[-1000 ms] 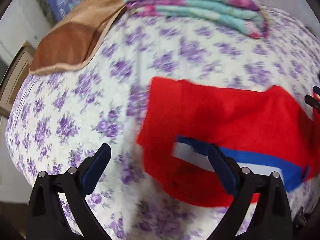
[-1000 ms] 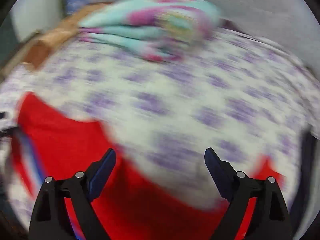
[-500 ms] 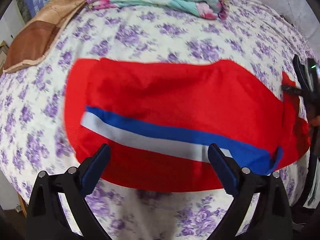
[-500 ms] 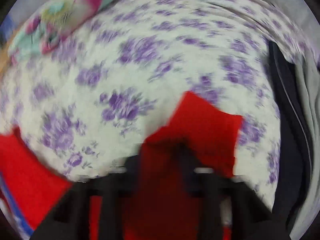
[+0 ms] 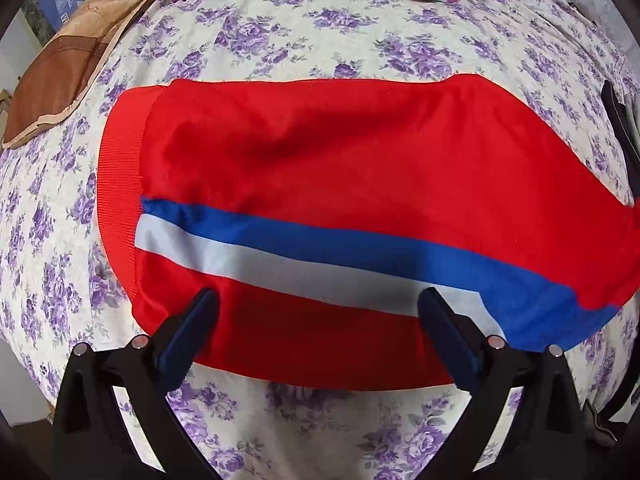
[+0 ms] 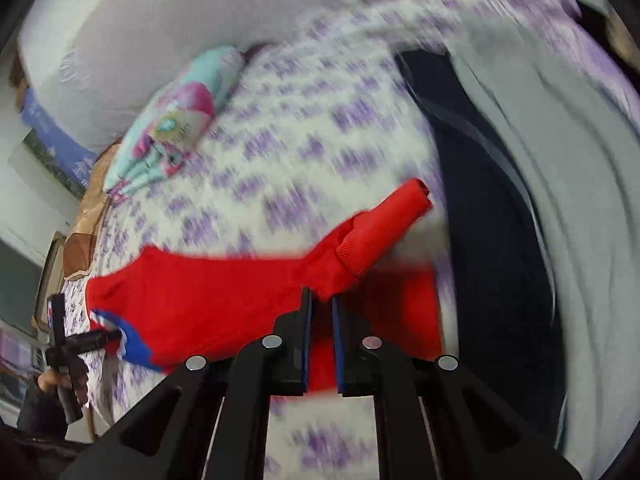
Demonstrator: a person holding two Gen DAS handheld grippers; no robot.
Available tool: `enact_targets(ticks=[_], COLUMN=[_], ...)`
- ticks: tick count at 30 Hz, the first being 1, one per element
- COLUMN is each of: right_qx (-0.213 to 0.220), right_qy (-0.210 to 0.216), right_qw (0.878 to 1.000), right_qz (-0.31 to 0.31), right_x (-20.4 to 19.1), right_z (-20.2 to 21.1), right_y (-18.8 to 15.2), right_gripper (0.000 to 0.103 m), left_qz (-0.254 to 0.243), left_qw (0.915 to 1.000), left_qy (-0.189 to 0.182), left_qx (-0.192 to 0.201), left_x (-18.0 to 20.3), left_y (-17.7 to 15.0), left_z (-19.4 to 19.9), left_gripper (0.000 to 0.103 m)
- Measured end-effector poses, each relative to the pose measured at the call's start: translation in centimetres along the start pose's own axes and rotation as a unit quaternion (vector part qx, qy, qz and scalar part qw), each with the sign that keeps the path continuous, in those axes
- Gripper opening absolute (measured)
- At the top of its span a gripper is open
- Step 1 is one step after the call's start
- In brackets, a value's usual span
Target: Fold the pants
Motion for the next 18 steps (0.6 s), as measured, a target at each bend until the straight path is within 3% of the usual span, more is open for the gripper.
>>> enact_targets(ticks=[3, 5, 8, 13, 18], right_qx=[-0.04, -0.065, -0.044, 0.023, 0.012], right_qy=[-0.005, -0.019, -0.01, -0.051, -0.095], right_qw=[0.998, 0.994, 0.995, 0.998, 0.995], right_qz=[-0.055, -0.082, -0.086, -0.023, -0.001], right_x=[2.9, 4.0, 3.9, 1.7, 0.4], right_z=[-2.4, -3.3, -2.1, 1.1, -1.3], right_y=[-3.4, -4.8, -4.9, -2.6, 0.0], right_gripper=[0.014, 0.06, 0.06, 0.06, 0.06], left_qz=[-0.004, -0.005, 0.004, 0.006, 0.002], left_qw=[1.0, 1.0, 0.9999, 0.9999, 1.0], left_qy=[0.001, 0.002, 0.01, -0.005, -0.002], left_qx=[-0.004, -0.008, -0.004, 0.01, 0.007], left_x=[0.1, 0.1, 0.2, 0.5, 1.2], left_y=[0.1, 0.4, 1.0, 1.5, 2.0], left_z=[-0.1, -0.2, 0.0, 1.1, 0.8], left_gripper=[0.098, 0.098, 0.098, 0.098, 0.098])
Point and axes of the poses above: each gripper's, at about its wrist camera, not at the fingertips, and z roughly against the way its jaws point, x to its right, y to its top, the point moved 6 cm from there along -z, roughly the way its jaws point, and after that the axes turned 7 degrees about -x, right-handed, at the moved point
